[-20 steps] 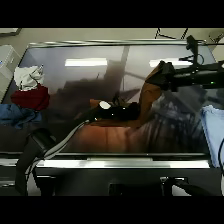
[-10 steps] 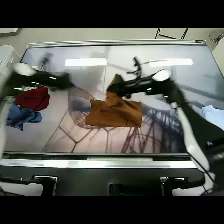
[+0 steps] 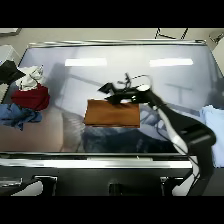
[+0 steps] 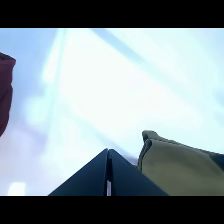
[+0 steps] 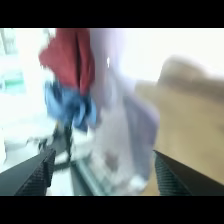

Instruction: Fold the clothes and pants, and hang the long-sleeved shirts on hangers.

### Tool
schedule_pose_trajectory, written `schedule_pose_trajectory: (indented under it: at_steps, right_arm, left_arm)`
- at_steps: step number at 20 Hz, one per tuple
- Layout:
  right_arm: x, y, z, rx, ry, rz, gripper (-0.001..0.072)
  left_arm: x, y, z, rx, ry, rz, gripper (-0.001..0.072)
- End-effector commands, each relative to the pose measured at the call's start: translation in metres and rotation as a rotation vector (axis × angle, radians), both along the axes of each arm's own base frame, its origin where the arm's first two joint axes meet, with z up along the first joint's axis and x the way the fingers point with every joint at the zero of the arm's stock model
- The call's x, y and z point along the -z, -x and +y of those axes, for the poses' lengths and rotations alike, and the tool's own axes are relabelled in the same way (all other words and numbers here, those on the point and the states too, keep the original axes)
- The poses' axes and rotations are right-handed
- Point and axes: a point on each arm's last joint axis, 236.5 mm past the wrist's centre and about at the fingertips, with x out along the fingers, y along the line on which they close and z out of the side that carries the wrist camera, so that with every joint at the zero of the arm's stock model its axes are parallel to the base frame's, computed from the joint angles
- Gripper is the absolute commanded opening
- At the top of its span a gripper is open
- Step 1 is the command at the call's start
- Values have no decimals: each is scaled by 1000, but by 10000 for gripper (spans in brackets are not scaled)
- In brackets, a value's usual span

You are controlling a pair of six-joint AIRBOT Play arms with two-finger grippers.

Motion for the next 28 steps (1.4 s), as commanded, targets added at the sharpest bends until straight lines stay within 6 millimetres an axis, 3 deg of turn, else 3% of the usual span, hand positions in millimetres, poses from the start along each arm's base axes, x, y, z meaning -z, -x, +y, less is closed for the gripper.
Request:
schedule_pose_trajectory:
  at_steps: [1, 3, 4, 5, 6, 7, 9, 11, 15, 19, 21, 24, 26, 28]
  right_arm:
    - [8, -6, -128, 15, 247, 15, 692]
    - [52, 37, -228, -19, 514, 225, 665]
    - [73, 64, -262, -34, 596, 343, 665]
    - [88, 82, -272, -41, 599, 414, 666]
    - [100, 92, -264, -42, 547, 445, 666]
    - [106, 95, -242, -52, 457, 423, 665]
    - [100, 89, -199, -66, 276, 305, 629]
    - [102, 87, -179, -90, 230, 261, 627]
    - [122, 83, -177, -66, 254, 281, 593]
    - [120, 85, -173, -75, 228, 294, 359]
    - [112, 80, -168, -74, 191, 262, 276]
    - [99, 78, -159, -98, 130, 214, 44]
    - [80, 71, -161, -113, 81, 149, 44]
    - [43, 54, -179, -121, 33, 64, 44]
  left_arm:
    - [-5, 7, 1, 12, -23, -5, 25]
    - [-5, 7, 1, 17, -28, -7, 25]
    - [-5, 7, 1, 17, -27, -7, 25]
    - [-5, 7, 1, 17, -27, -7, 25]
    - [-5, 7, 0, 19, -27, -7, 25]
    - [-5, 7, -1, 23, -27, -7, 25]
    - [-6, 7, -6, 31, -20, -9, 25]
    - [-6, 6, -12, 42, -17, -8, 25]
    - [-6, 6, -28, 79, -16, -10, 25]
    - [-10, 1, -38, 93, -13, -37, 25]
    - [-18, -5, -41, 87, 12, -75, 25]
    - [-27, -9, -47, 87, 49, -108, 25]
    - [-27, -9, -47, 88, 51, -108, 25]
    - [-27, -9, -47, 88, 51, -108, 25]
